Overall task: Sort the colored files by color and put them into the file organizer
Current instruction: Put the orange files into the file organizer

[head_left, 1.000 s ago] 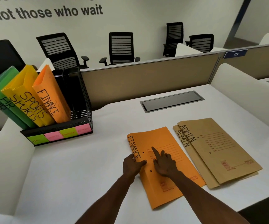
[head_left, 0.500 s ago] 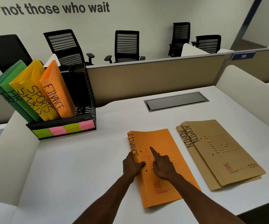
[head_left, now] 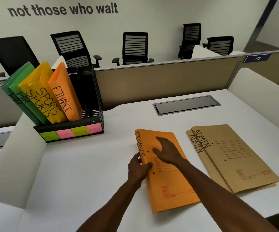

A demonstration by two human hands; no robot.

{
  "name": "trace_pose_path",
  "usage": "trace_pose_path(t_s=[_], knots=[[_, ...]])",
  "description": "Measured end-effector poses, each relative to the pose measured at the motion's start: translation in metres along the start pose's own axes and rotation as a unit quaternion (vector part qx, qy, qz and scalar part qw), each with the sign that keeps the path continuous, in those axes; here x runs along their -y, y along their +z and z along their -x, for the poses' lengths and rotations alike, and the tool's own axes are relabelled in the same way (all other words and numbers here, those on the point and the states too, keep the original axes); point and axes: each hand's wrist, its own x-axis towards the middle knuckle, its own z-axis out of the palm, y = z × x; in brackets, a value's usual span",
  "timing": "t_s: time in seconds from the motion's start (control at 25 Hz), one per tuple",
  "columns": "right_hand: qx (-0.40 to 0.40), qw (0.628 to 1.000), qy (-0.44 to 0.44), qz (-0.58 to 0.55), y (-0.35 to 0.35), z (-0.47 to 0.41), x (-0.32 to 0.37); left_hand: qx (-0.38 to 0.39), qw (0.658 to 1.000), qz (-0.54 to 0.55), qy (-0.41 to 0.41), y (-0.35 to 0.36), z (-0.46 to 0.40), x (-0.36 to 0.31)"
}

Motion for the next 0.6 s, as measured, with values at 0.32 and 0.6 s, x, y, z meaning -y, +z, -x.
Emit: trace_pose_path(t_s=[0.32, 0.6], knots=[[-0.043, 0.994, -0.098, 0.020, -0.072, -0.062, 0.074, -0.050, 0.990, 0.033, 0.124, -0.003, 0.016, -0.046], [-0.083, 0.986, -0.147, -0.002, -0.096, -0.076, 0.132, -0.087, 0.977, 0.016, 0.195, -0.035, 0.021, -0.062]])
